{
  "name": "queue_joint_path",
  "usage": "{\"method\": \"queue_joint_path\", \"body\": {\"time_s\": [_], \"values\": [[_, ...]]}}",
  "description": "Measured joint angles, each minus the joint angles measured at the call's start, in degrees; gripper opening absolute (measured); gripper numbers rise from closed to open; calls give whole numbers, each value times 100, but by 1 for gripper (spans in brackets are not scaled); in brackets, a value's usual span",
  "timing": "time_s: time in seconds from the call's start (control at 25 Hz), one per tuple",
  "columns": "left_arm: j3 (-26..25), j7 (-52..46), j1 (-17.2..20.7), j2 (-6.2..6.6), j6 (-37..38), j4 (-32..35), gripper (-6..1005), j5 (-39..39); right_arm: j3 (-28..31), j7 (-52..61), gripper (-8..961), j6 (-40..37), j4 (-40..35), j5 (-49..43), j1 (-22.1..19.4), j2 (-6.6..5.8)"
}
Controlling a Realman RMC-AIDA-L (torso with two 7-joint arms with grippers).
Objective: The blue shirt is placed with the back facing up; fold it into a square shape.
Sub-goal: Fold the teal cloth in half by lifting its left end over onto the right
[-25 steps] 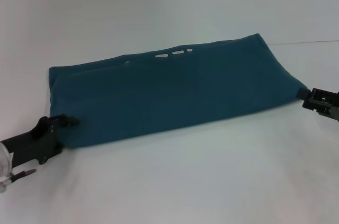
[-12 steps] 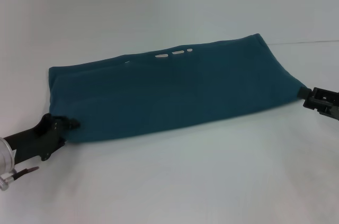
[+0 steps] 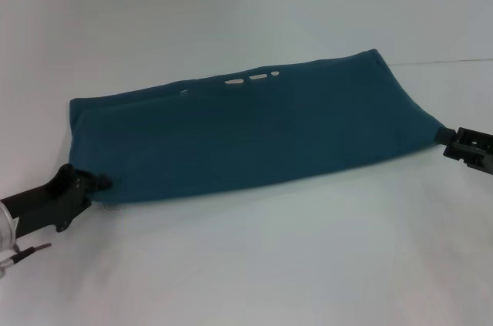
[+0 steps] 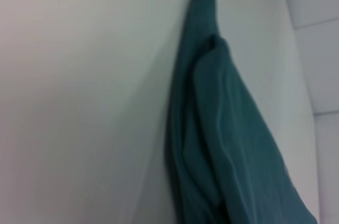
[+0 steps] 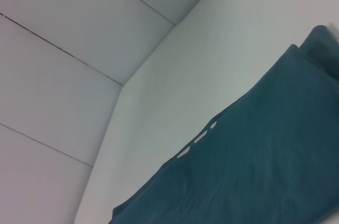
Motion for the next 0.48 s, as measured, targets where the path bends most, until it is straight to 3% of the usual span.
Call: {"method": "queue_joint_path", "body": {"time_s": [0.16,0.48], "values": [[-3,128,114,29,265,212,43,2,0,2,599,4,32,0,0,6],[-68,96,606,152,644,861,60,48,0,33,600,171,212,1,0,1]]}}
